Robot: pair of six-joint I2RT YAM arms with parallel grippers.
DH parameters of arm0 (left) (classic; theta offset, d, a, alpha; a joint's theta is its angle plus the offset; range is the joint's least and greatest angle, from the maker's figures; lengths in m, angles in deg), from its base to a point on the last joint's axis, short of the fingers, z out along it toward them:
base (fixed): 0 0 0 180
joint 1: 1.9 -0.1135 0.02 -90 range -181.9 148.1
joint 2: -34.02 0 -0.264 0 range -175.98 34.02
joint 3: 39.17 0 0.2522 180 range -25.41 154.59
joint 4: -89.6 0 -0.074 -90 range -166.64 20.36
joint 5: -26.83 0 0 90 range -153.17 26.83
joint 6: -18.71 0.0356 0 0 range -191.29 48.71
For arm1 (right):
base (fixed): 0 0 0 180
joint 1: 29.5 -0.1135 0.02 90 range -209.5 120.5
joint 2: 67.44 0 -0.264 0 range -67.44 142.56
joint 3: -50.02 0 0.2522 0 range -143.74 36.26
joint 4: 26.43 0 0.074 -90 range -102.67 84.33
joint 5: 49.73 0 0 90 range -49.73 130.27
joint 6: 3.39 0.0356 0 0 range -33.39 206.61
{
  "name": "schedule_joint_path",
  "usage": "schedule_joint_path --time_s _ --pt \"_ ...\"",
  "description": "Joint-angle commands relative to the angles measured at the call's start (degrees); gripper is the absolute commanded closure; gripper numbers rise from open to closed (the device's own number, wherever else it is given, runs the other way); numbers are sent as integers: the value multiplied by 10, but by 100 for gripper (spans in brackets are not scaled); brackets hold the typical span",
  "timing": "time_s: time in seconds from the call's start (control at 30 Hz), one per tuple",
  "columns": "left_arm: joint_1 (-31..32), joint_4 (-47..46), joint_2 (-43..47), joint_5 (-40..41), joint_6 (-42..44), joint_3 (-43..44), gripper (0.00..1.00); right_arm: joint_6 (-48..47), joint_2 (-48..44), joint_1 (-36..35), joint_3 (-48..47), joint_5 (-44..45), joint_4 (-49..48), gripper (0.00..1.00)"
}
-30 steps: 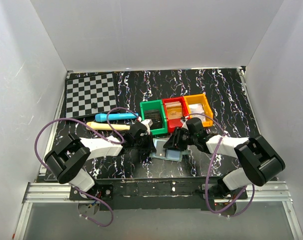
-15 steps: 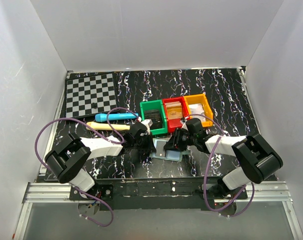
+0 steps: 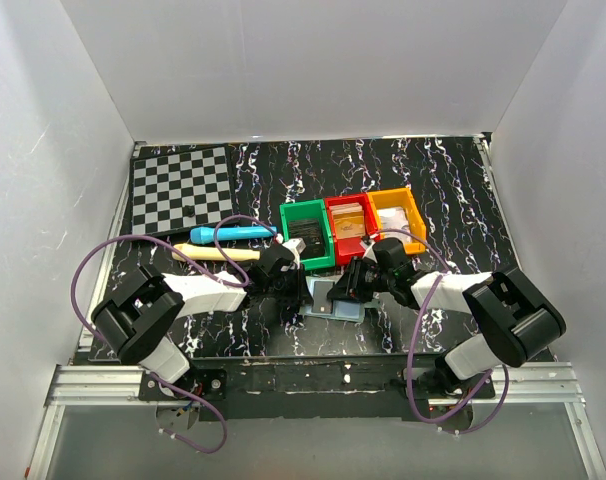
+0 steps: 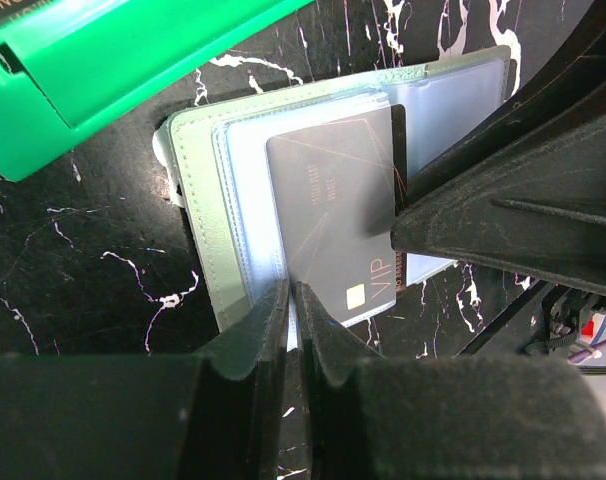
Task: Take the credit cards out of the card holder
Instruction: Remove the credit card from the card holder.
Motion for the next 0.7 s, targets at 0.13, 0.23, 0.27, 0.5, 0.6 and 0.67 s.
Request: schedule_joint_path --time_s 0.13,0.23,0.27,0.5,0.6,0.67 --pt "0 10 -16 -1 1 -7 92 5 0 -6 6 -20 -47 68" --pt "-1 9 -20 -6 3 -4 93 7 6 -6 6 -26 -56 67" --pt "0 7 -22 -7 3 -5 93 9 7 -6 6 -29 -60 67" --pt "0 4 -18 -10 3 -7 93 6 14 -7 13 -52 -82 67" --pt "-1 0 -9 -10 3 -11 93 3 14 -6 20 -67 -93 68" --pt "0 -3 -6 -13 2 -14 93 7 23 -6 24 -84 -115 68"
